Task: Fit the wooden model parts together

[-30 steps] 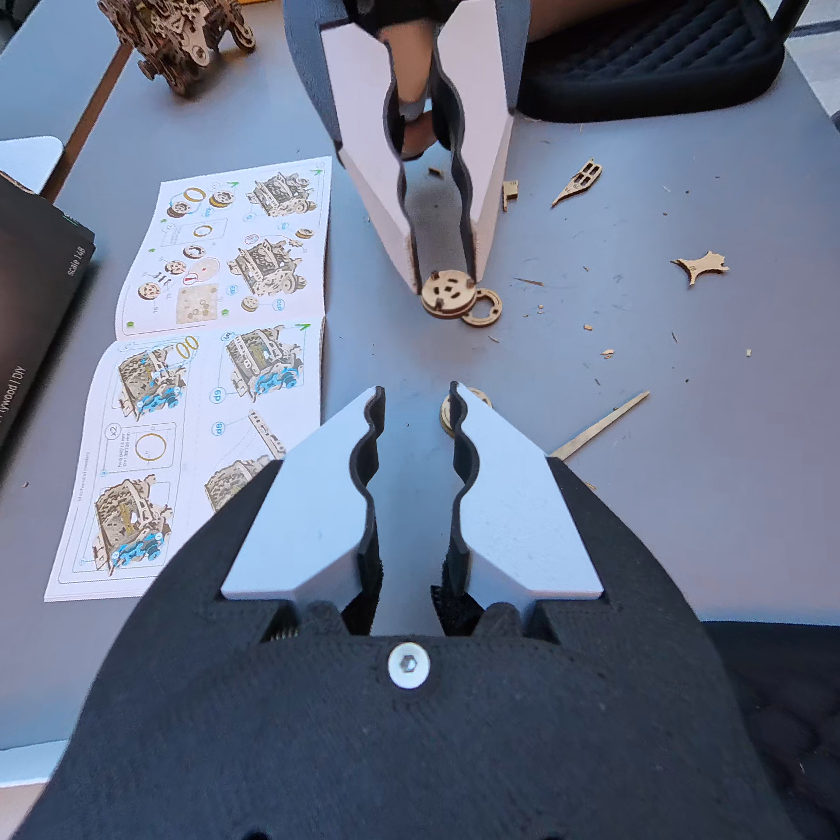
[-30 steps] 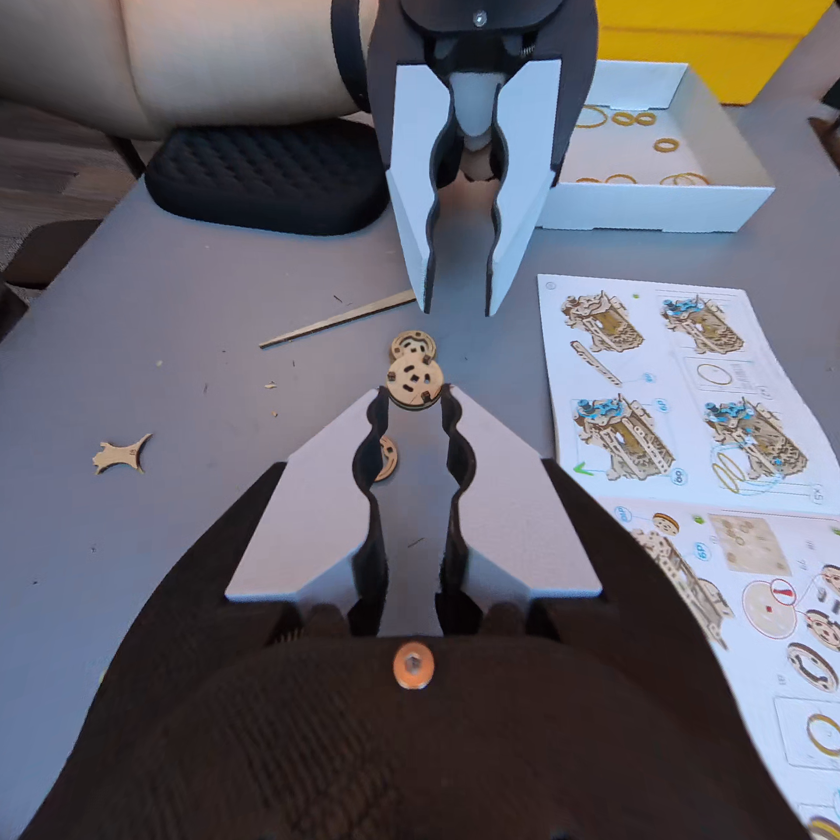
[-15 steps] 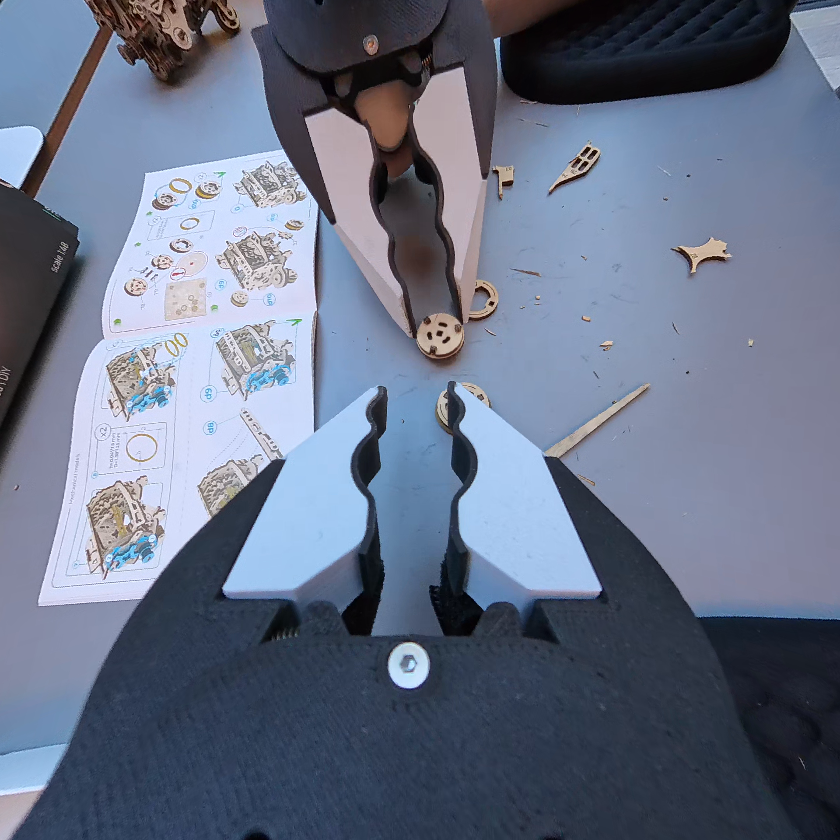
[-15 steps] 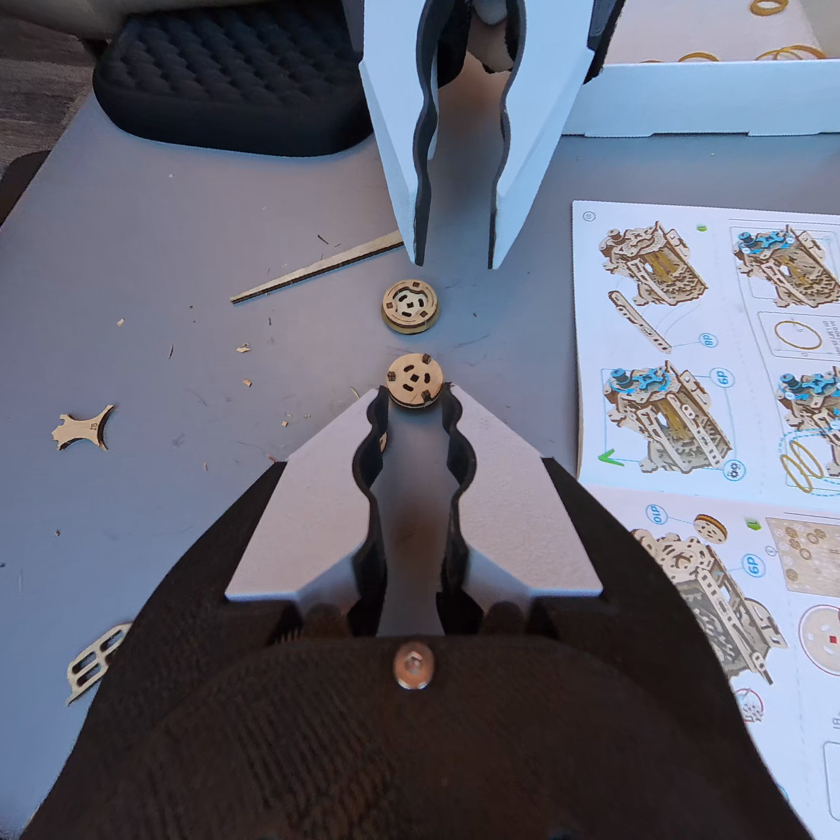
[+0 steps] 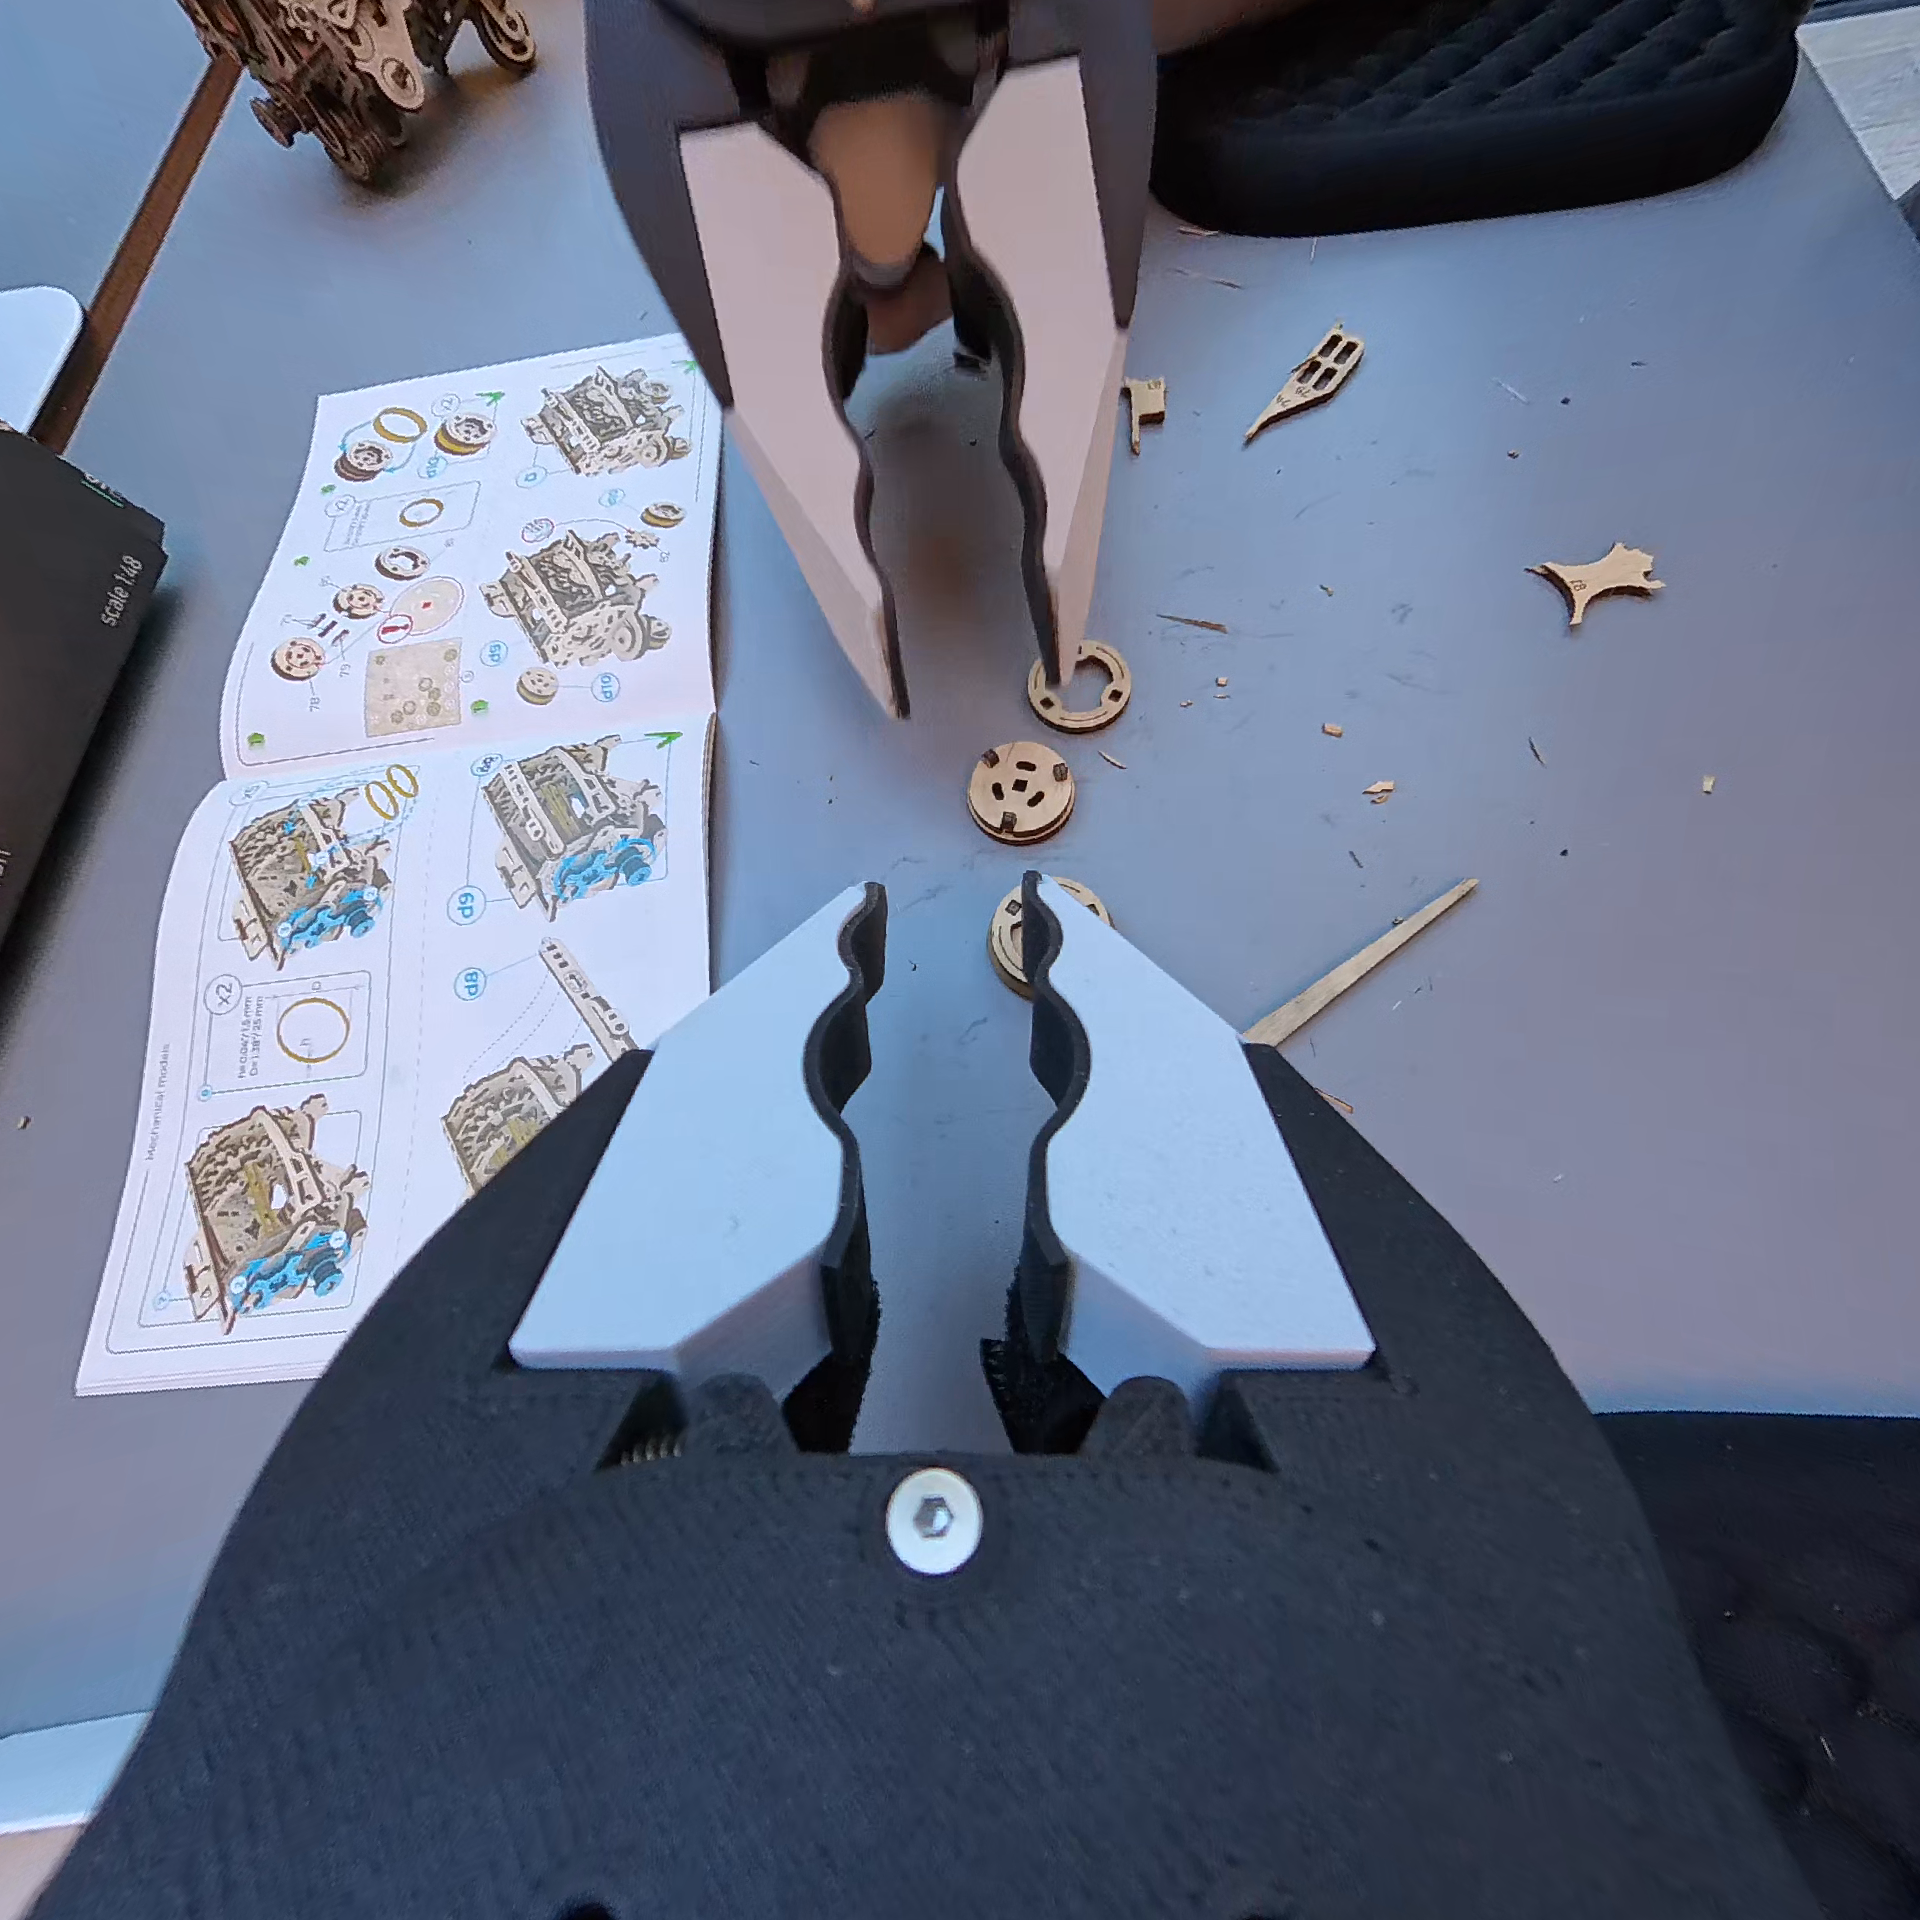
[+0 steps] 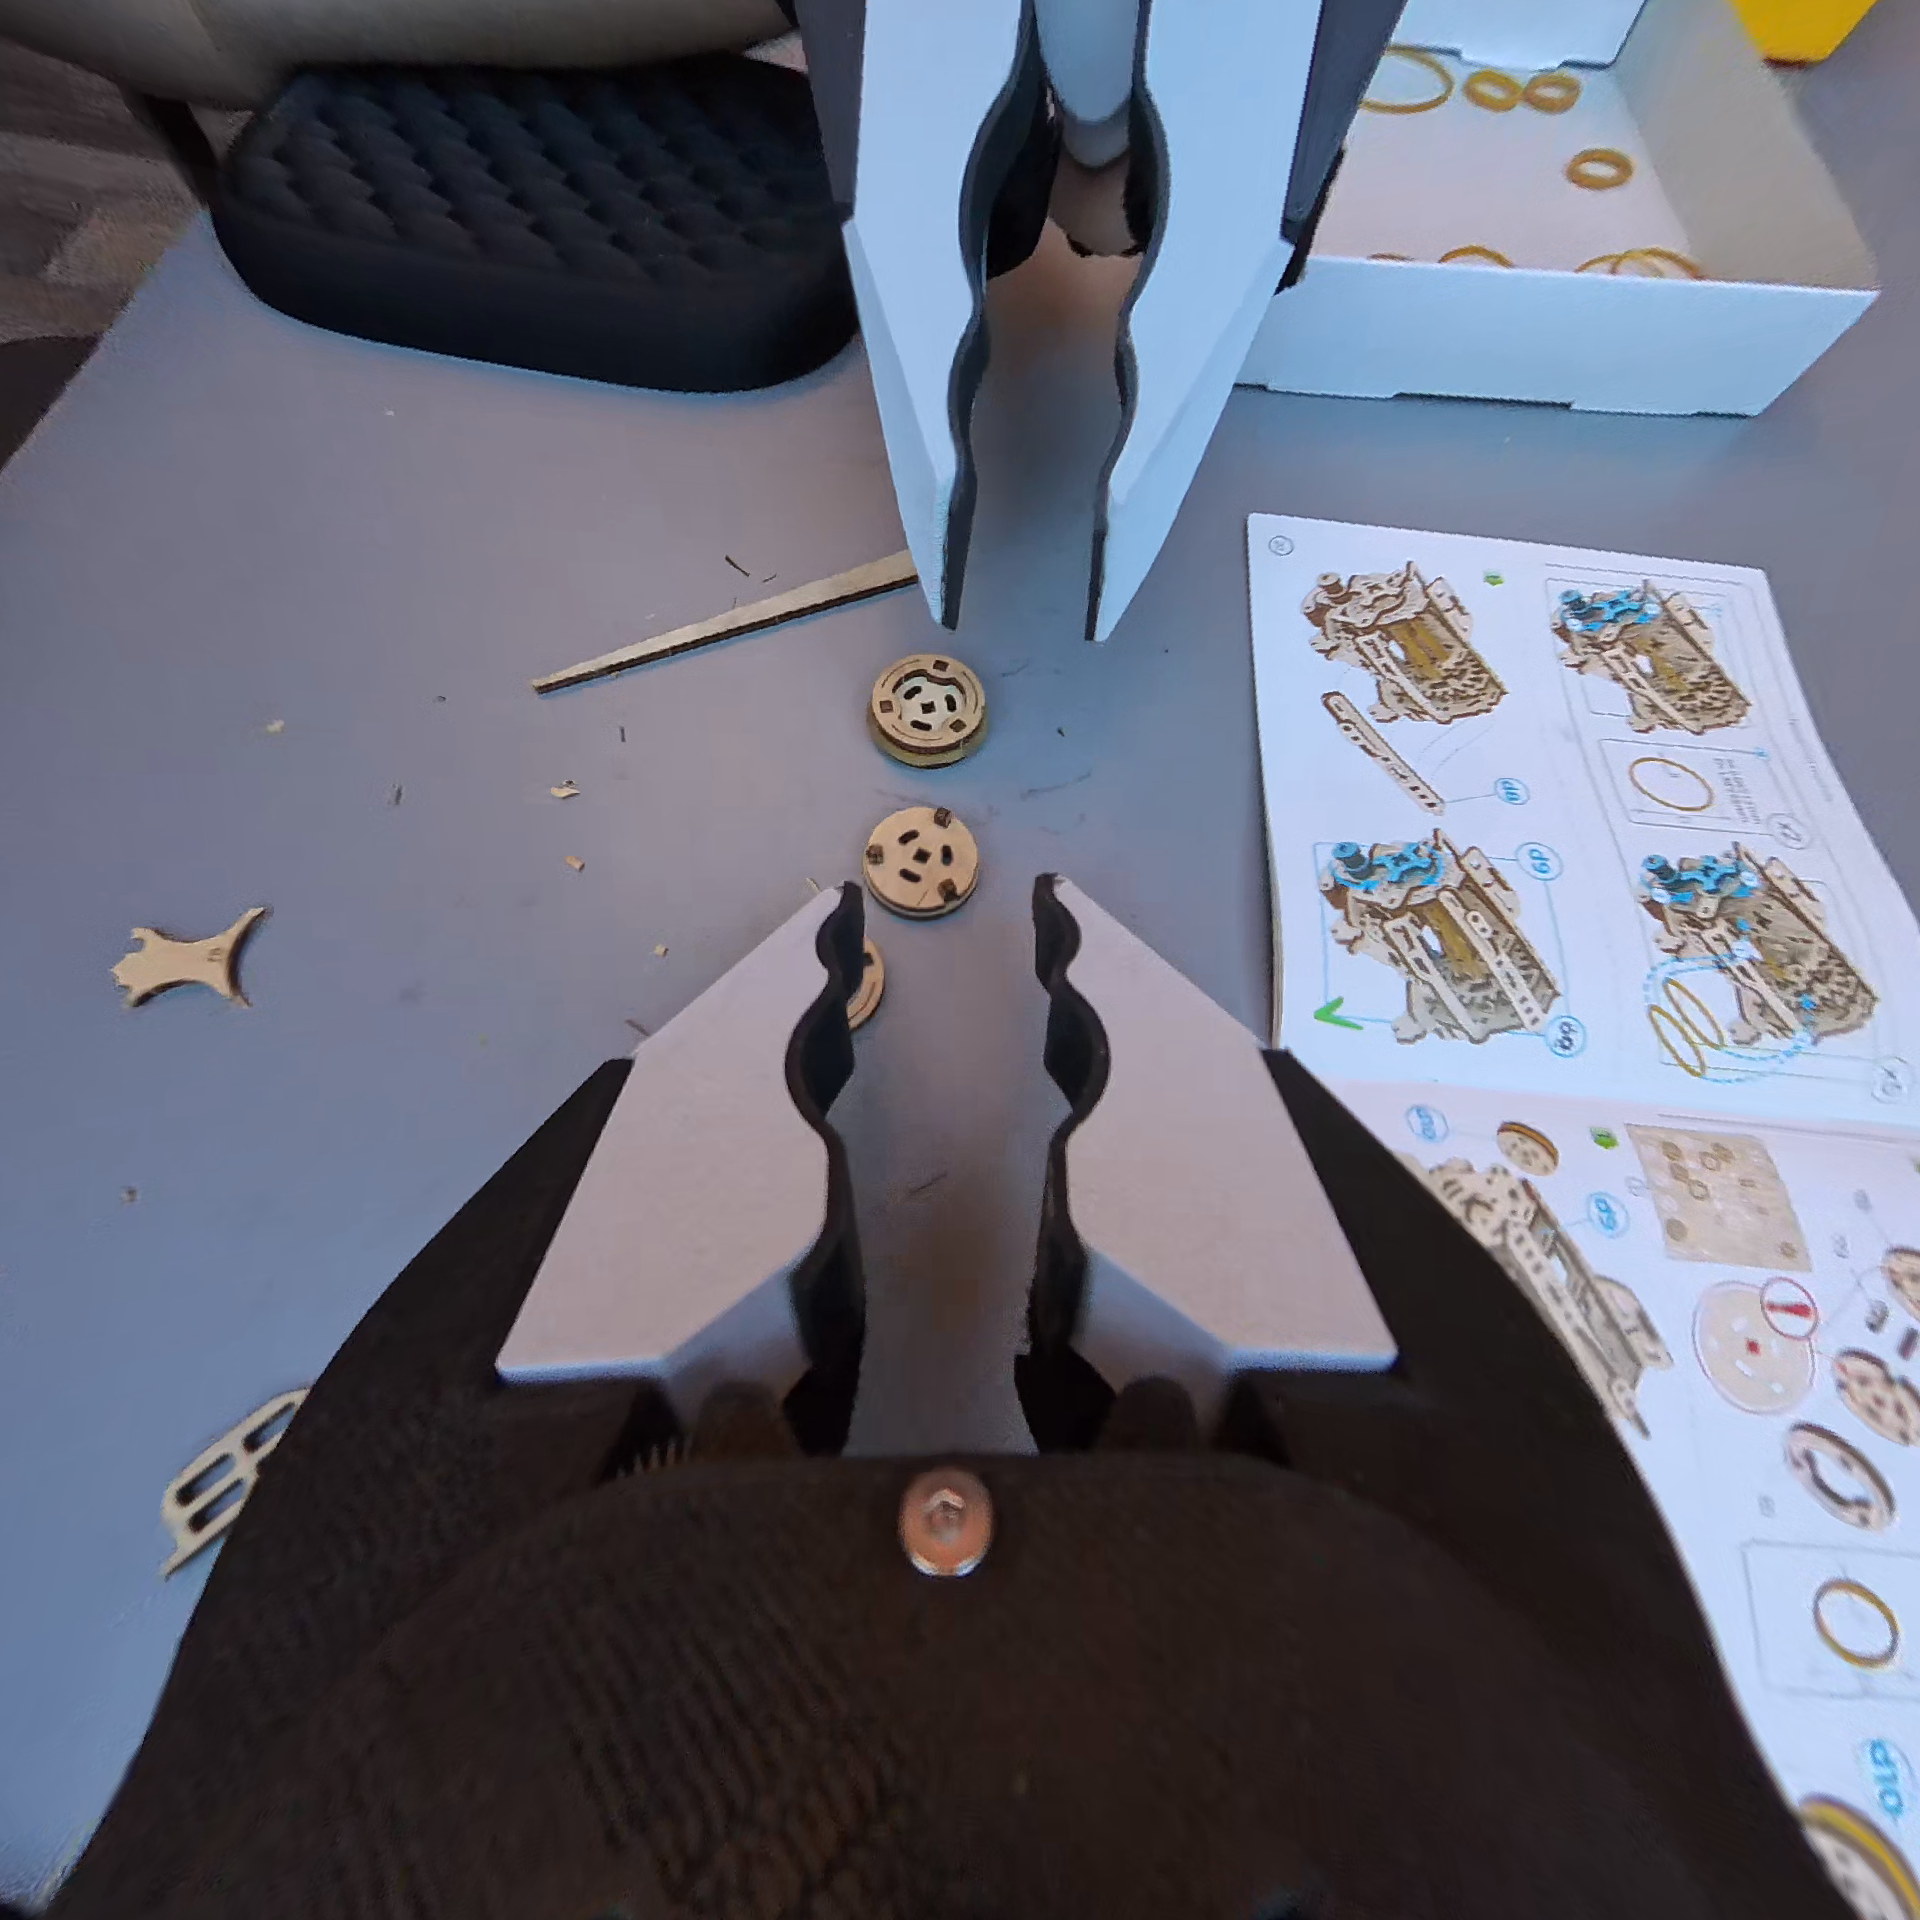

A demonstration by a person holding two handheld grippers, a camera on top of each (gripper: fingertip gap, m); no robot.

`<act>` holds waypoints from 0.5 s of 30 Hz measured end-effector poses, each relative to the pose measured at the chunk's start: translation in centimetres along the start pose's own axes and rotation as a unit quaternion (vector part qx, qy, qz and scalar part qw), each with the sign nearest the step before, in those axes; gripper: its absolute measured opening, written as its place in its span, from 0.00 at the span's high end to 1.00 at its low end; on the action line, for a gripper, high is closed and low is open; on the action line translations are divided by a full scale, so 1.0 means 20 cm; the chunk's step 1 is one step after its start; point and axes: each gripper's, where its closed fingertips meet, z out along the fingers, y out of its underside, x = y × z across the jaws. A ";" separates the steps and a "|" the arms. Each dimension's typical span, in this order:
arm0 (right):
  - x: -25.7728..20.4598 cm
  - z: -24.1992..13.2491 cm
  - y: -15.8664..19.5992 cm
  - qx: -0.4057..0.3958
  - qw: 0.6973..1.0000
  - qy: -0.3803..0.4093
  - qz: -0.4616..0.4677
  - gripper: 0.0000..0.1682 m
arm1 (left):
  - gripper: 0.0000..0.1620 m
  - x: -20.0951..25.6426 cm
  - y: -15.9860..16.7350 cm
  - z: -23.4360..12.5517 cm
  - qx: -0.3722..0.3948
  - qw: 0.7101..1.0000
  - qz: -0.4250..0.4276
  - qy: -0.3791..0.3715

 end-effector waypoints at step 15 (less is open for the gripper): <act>-0.16 0.00 0.12 -0.043 0.999 -0.006 0.023 0.85 | 0.87 -0.03 -0.18 -0.06 0.079 0.996 -0.041 -0.009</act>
